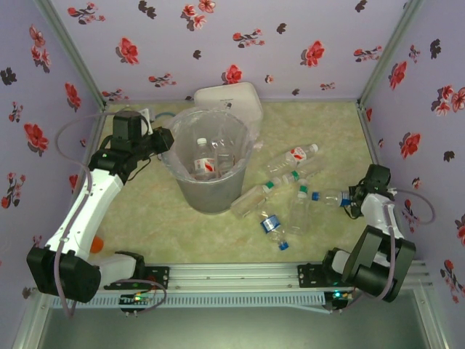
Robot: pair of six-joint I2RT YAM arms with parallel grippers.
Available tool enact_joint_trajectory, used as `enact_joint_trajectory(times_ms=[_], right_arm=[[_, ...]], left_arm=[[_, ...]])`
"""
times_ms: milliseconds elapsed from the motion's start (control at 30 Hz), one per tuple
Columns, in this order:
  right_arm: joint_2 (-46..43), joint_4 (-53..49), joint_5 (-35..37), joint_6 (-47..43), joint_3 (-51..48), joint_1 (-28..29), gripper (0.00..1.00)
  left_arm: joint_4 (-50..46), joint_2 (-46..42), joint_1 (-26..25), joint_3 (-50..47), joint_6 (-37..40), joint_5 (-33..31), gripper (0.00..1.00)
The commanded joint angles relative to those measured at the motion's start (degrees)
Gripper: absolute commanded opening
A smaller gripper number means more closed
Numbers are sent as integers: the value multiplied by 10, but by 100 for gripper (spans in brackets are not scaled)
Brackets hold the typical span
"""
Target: Put the plastic bottles in the bin
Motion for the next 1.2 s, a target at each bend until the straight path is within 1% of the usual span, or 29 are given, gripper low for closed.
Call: enact_joint_trajectory(times_ms=[0,133,167,233,300,367,533,667,800,900,1000,1100,1167], right_arm=[[-44,-19,17,-36,48,-4,48],[-81,-28,-32,-89,102,3,44],[-91,-20,-50,-102,121,14,43],[-98,-20,-65,-124,167,44,40],[-93,-31,-67,-146,230,96,37],[-77,-33,-67,-170,304,163,33],[-7,-11,-68,-245,465,330,23],[67,8,-69,-305,571,468,21],[165,-21,-64,-384,682,595,20],[232,-43,-59,-419,733,657,21],[283,-56,-60,-418,757,694,20],[314,-52,-60,-417,757,725,20],[324,-44,-81,-399,752,732,21]], left_arm=[[-14,2,-6,-11,18,-12,13],[-8,7,-7,-8,19,-11,13],[-7,10,-7,-7,19,-11,13],[-3,14,-6,-7,18,-9,13],[-2,17,-6,-8,17,-6,13],[-2,17,-7,-11,16,-6,13],[3,10,-6,-18,14,-6,13],[3,8,-6,-18,11,-7,13],[5,9,-7,-19,9,-6,13],[6,7,-6,-20,8,-7,13],[5,4,-7,-22,7,-7,13],[1,2,-7,-22,9,-10,13],[-2,2,-7,-20,10,-13,13]])
